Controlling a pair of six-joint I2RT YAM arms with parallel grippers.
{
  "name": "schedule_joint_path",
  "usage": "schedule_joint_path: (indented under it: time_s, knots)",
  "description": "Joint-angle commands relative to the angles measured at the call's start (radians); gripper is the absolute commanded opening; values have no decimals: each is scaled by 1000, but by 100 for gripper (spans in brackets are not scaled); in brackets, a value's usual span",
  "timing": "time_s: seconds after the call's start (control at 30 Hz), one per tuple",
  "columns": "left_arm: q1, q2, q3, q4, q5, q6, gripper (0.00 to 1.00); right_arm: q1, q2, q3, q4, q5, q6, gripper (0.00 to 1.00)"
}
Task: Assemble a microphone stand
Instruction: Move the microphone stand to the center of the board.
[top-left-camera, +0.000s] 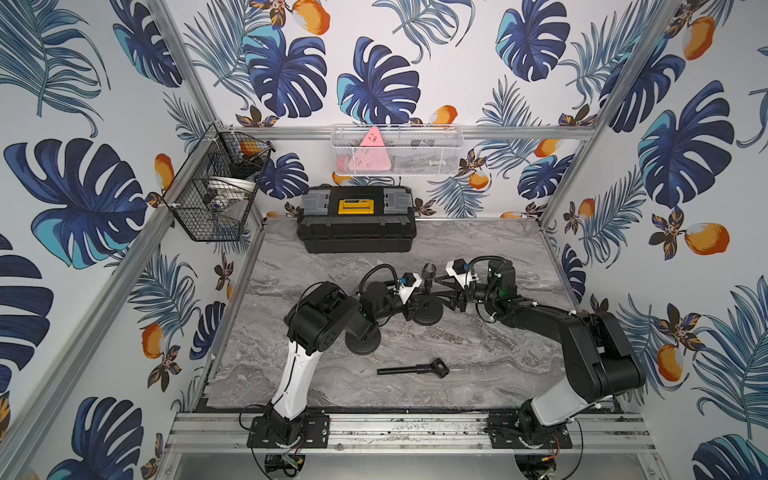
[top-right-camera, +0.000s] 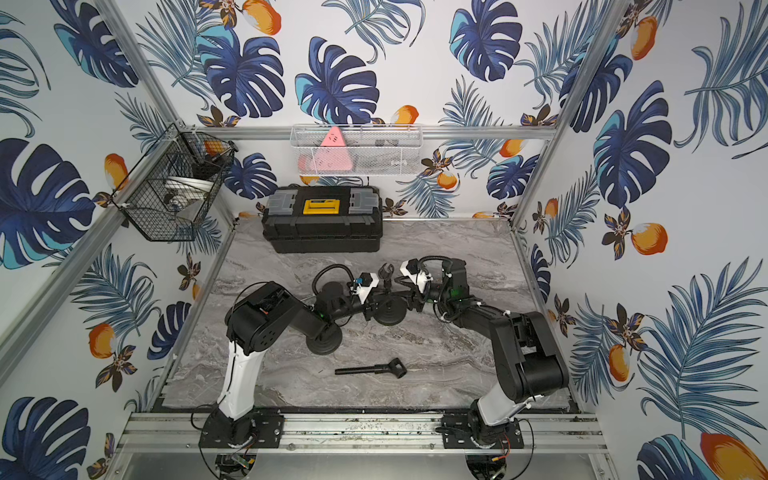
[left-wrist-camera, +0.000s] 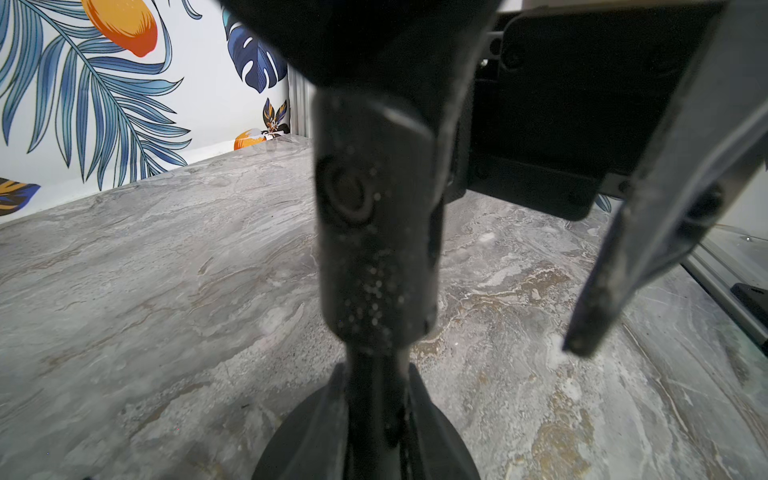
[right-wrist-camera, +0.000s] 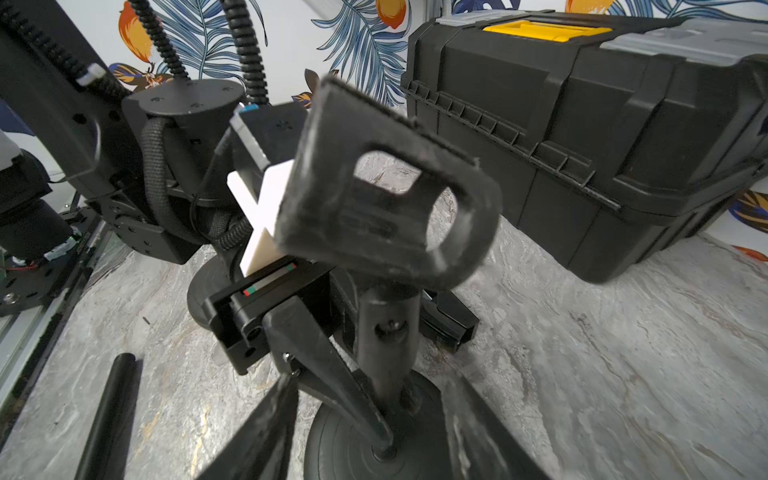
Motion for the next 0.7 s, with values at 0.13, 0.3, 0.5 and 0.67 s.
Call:
schedule_joint_path:
  time_s: [0.13, 0.3, 0.5, 0.67]
  knots:
    - [-18, -16, 15, -34, 25, 49, 15, 3, 46, 38, 39, -50, -30, 60]
    - [-35, -25, 16, -66, 9, 79, 15, 6, 72, 38, 127, -69, 21, 58]
    - [-37, -32, 4, -60, 5, 65, 15, 9, 48, -13, 175, -50, 50, 56]
    - [-47, -50, -32, -42, -16, 58, 15, 16, -2, -103, 281, -2, 115, 56]
